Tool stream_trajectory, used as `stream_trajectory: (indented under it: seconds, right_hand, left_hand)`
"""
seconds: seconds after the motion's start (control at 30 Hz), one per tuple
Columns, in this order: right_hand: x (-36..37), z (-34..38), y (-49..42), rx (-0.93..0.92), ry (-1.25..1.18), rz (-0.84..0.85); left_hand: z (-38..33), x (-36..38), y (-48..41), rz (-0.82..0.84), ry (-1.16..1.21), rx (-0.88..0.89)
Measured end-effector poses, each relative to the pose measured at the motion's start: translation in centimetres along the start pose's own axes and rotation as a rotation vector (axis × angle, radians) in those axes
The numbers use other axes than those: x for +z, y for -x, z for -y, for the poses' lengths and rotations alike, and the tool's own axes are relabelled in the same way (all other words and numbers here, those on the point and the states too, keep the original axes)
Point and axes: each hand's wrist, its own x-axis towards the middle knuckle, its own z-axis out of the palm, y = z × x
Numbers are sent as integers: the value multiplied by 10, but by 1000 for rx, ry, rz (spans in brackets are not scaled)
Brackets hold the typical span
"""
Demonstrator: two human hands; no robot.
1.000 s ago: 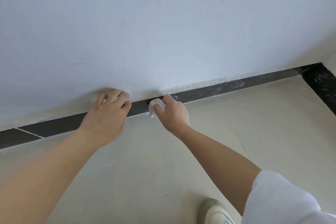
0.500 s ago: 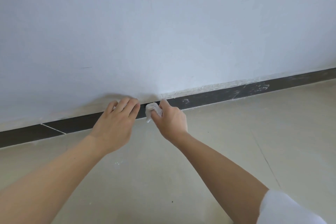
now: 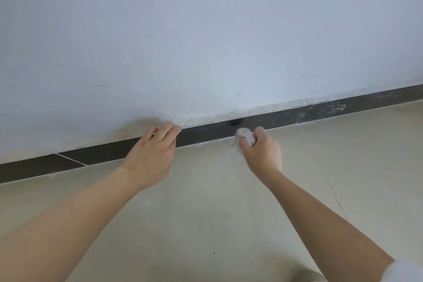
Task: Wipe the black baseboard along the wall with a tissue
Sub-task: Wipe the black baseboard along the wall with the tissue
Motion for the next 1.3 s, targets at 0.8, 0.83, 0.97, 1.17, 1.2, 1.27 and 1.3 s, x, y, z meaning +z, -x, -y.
stream_trajectory:
  seconds: [0.8, 0.83, 0.97, 1.17, 1.2, 1.27, 1.3]
  right_hand:
    - [-36, -39, -39, 498, -584, -278]
    - [-31, -35, -31, 460, -567, -245]
    - [4, -1, 8, 206, -560, 11]
    - [7, 18, -2, 132, -636, 32]
    - [1, 14, -7, 138, -658, 21]
    - [-11, 0, -17, 177, -709, -26]
    - [-17, -8, -22, 192, -716, -54]
  left_hand:
    - [-16, -31, -30, -235, 52, 91]
    - [-22, -33, -37, -225, 42, 98]
    - [-41, -37, -62, -157, 20, 59]
    - [-50, -32, -73, -97, -93, 41]
    - [-49, -31, -73, -86, -95, 46]
    - [-49, -30, -73, -78, -84, 53]
    - [-49, -29, -73, -81, -83, 55]
